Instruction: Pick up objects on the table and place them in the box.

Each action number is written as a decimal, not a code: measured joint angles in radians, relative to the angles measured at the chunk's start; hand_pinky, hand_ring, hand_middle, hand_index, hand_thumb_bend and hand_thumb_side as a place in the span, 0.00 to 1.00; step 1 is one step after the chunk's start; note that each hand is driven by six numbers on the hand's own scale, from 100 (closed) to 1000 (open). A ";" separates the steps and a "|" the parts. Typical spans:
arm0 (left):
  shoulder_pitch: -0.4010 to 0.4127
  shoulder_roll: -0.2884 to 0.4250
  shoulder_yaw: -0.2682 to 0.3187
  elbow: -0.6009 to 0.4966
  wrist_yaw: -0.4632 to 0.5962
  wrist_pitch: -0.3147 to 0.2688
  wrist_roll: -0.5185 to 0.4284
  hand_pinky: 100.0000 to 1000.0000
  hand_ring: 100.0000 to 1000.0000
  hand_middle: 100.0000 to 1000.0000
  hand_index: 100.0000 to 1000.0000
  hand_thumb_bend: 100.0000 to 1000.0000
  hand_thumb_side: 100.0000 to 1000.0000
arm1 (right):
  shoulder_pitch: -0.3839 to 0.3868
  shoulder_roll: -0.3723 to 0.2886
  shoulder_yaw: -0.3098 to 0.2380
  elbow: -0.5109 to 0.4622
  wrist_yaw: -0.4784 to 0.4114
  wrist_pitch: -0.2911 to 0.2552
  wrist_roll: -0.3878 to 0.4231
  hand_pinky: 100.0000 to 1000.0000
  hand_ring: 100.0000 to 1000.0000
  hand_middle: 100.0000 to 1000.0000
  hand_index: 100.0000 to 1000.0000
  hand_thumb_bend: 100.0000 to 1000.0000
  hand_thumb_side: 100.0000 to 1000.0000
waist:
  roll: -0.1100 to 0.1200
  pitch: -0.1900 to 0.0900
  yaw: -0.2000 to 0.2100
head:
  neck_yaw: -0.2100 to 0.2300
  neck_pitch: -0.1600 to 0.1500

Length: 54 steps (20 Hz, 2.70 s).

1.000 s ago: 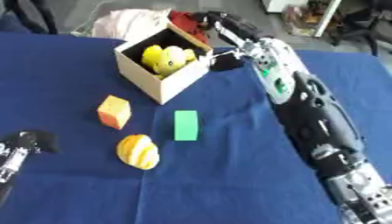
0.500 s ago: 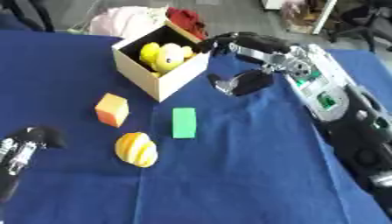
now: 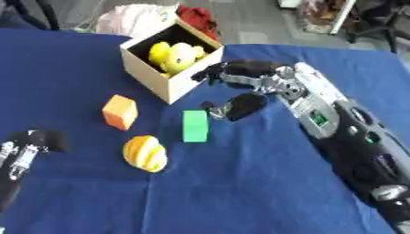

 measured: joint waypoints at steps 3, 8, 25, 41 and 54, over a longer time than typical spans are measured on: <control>0.000 0.000 0.001 0.000 0.000 0.000 0.000 0.63 0.53 0.46 0.63 0.00 0.79 | -0.001 0.019 0.012 0.037 0.014 -0.011 -0.003 0.81 0.85 0.93 1.00 0.00 0.84 | 0.000 0.000 0.000 | -0.004 0.000; 0.000 0.000 0.001 0.000 0.000 0.000 0.000 0.64 0.53 0.46 0.63 0.00 0.79 | -0.010 0.052 0.026 0.088 0.043 -0.039 0.005 0.86 0.92 1.00 1.00 0.00 0.94 | 0.000 0.000 0.001 | -0.011 0.000; 0.000 0.000 0.002 0.000 0.000 0.000 0.000 0.64 0.53 0.46 0.63 0.00 0.79 | -0.032 0.103 0.034 0.165 0.192 -0.086 -0.002 0.71 0.75 0.80 0.98 0.00 0.51 | 0.000 0.000 0.005 | -0.019 0.000; -0.001 -0.001 0.002 0.000 0.000 0.000 0.000 0.64 0.53 0.46 0.63 0.00 0.78 | -0.041 0.118 0.021 0.182 0.247 -0.104 -0.109 0.42 0.48 0.48 0.87 0.00 0.16 | 0.000 0.000 0.009 | -0.029 0.000; -0.010 0.000 0.001 0.000 0.000 0.000 -0.001 0.64 0.53 0.46 0.63 0.00 0.78 | -0.163 0.077 -0.124 0.102 0.181 -0.018 -0.222 0.53 0.51 0.48 0.83 0.00 0.10 | 0.000 0.000 0.027 | -0.037 -0.009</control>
